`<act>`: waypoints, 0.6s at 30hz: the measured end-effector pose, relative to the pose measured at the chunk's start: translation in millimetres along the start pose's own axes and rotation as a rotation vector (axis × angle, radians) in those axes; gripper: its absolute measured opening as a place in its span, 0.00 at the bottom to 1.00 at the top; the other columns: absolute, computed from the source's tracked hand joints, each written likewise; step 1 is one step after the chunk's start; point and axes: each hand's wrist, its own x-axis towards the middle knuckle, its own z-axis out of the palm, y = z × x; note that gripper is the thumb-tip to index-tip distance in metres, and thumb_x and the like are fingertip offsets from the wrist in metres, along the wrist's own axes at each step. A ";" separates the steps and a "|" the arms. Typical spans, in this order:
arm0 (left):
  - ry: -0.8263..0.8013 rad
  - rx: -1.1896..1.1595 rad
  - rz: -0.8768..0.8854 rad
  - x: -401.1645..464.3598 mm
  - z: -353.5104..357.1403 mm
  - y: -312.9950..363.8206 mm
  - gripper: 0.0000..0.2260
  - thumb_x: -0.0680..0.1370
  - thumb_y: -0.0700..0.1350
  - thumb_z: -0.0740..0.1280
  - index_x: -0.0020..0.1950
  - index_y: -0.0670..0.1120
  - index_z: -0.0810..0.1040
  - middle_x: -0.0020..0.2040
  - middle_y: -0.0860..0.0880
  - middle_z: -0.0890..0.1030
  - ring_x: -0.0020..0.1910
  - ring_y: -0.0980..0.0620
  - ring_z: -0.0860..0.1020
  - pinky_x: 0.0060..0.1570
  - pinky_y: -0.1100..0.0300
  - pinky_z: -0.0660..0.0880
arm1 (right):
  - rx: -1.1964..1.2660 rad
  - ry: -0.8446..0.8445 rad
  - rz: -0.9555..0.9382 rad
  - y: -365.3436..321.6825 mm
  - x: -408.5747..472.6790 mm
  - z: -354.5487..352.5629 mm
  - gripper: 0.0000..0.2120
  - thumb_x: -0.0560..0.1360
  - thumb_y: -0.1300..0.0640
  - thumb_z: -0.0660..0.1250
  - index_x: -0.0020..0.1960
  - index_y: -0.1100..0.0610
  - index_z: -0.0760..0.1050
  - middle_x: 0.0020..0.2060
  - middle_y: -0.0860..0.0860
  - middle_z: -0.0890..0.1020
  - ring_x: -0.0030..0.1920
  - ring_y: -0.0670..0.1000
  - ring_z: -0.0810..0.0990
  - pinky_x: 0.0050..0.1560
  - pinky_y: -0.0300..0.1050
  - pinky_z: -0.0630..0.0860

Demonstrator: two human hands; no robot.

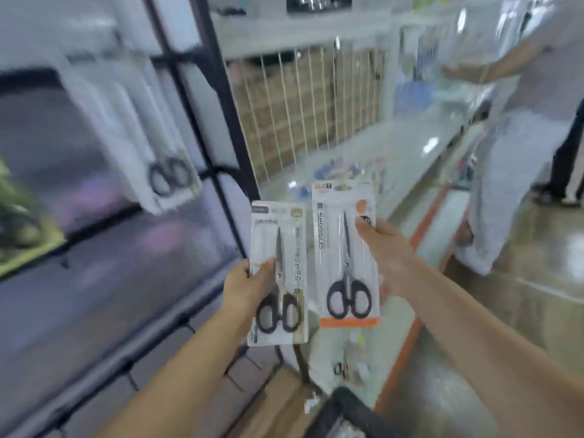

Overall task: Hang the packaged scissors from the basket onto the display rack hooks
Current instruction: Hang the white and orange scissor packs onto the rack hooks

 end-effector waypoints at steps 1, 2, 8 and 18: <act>0.023 -0.042 0.036 -2.2 -12.5 26.4 0.08 0.78 0.46 0.67 0.47 0.41 0.78 0.37 0.49 0.78 0.36 0.51 0.77 0.33 0.65 0.74 | -0.006 -0.021 -0.053 -31.3 -7.8 -0.1 0.22 0.80 0.52 0.59 0.64 0.69 0.68 0.60 0.68 0.74 0.51 0.48 0.66 0.56 0.50 0.71; 0.033 -0.065 0.060 -4.5 -24.7 51.0 0.08 0.78 0.46 0.67 0.47 0.41 0.78 0.38 0.48 0.79 0.38 0.50 0.78 0.37 0.61 0.75 | -0.006 -0.034 -0.098 -59.6 -14.6 -0.3 0.22 0.80 0.51 0.58 0.64 0.68 0.69 0.62 0.67 0.73 0.60 0.58 0.74 0.59 0.50 0.69; 0.123 -0.238 0.198 -32.4 -88.6 139.5 0.06 0.76 0.49 0.68 0.46 0.47 0.80 0.42 0.48 0.84 0.43 0.49 0.83 0.48 0.54 0.79 | -0.018 -0.056 -0.266 -168.4 -59.5 11.2 0.19 0.80 0.48 0.57 0.66 0.59 0.70 0.54 0.52 0.75 0.52 0.51 0.71 0.55 0.45 0.67; 0.221 -0.310 0.100 -79.2 -104.1 76.9 0.06 0.77 0.44 0.67 0.41 0.44 0.75 0.38 0.48 0.79 0.36 0.53 0.77 0.34 0.63 0.72 | -0.127 -0.150 -0.198 -129.3 -107.7 47.9 0.20 0.82 0.50 0.55 0.69 0.60 0.67 0.66 0.56 0.71 0.66 0.57 0.69 0.60 0.48 0.66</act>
